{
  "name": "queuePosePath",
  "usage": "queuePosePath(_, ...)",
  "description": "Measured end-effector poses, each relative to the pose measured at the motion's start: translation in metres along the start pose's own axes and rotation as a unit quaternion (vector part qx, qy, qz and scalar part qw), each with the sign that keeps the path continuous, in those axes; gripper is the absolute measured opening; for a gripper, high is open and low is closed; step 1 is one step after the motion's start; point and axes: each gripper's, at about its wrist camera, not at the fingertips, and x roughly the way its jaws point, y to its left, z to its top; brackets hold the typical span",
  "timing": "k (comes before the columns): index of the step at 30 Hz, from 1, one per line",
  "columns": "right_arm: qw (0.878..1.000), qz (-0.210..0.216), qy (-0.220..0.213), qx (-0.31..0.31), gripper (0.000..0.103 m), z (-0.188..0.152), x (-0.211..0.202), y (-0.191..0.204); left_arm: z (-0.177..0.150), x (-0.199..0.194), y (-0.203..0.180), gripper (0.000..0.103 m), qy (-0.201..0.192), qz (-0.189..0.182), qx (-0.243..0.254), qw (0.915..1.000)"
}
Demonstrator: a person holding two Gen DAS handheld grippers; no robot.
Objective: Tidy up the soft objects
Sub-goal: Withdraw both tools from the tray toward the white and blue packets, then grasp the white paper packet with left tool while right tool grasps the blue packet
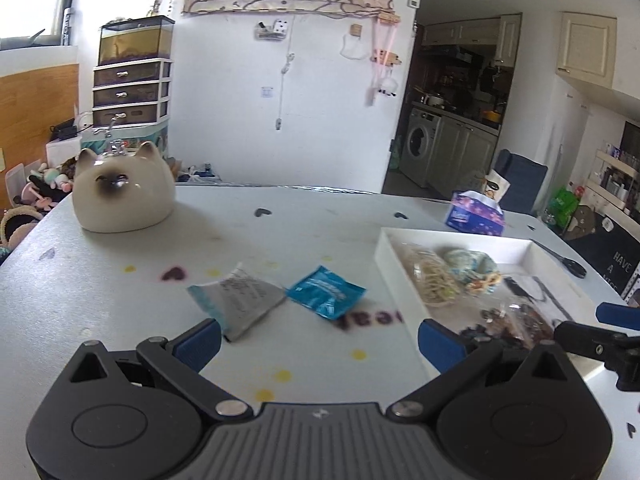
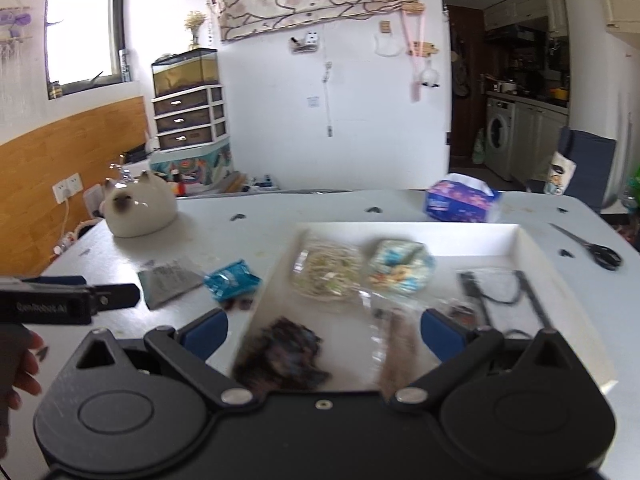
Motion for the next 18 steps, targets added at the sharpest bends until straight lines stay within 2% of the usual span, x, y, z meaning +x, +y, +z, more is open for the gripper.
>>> queuePosePath(9, 1.0, 0.016, 0.006, -0.005, 0.103, 0.013, 0.036, 0.028, 0.003, 0.028, 0.039, 0.1, -0.006, 0.025, -0.021, 0.9995)
queuePosePath(12, 0.999, 0.028, 0.008, -0.015, 0.103, 0.018, 0.045, 0.033, 0.008, 0.039, 0.051, 0.087, -0.025, 0.031, -0.042, 0.9983)
queuePosePath(17, 0.997, 0.065, 0.008, -0.044, 0.086, 0.03, 0.059, 0.044, 0.026, 0.058, 0.063, 0.066, -0.046, -0.007, -0.015, 0.9988)
queuePosePath(18, 0.997, 0.069, 0.008, -0.047, 0.083, 0.033, 0.063, 0.046, 0.03, 0.062, 0.065, 0.064, -0.047, -0.016, -0.006, 0.9988)
